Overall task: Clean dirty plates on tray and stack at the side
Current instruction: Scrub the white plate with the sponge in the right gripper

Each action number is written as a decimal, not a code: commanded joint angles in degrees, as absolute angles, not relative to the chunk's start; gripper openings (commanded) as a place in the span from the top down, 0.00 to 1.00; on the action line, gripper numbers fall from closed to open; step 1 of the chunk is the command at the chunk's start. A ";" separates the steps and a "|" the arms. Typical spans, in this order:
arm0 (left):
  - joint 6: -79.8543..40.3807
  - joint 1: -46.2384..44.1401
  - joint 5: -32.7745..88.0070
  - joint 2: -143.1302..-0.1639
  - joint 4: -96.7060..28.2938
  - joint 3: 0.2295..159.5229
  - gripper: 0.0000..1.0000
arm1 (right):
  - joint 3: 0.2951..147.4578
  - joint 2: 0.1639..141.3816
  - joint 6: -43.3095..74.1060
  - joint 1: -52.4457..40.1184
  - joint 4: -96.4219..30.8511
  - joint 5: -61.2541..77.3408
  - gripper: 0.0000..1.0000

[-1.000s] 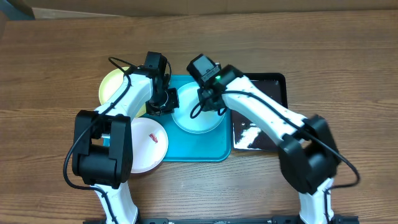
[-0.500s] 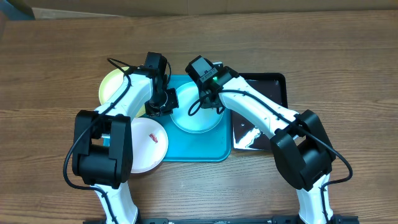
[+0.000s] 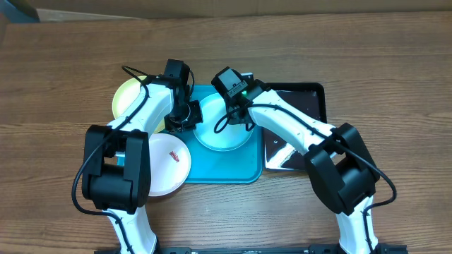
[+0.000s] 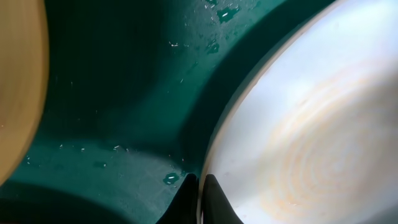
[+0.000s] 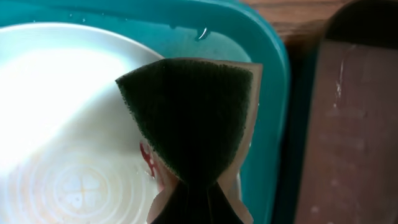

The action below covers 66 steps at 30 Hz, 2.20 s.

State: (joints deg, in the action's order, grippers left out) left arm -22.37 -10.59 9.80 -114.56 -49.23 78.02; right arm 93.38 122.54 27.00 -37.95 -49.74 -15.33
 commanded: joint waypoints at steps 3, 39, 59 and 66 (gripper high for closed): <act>-23.14 -10.92 8.36 -115.39 -49.45 77.73 0.96 | 92.90 125.23 27.73 -37.89 -49.58 -13.39 0.96; -22.28 -10.92 8.36 -115.39 -49.47 77.73 0.96 | 100.57 123.81 15.59 -33.21 -55.00 29.23 0.96; -22.31 -10.92 8.36 -115.39 -49.06 77.73 0.96 | 95.59 112.14 17.50 -19.64 -77.95 -2.61 0.96; -22.26 -10.92 8.34 -115.39 -48.49 77.73 0.96 | 86.06 112.14 18.06 -19.64 -67.24 -2.94 0.95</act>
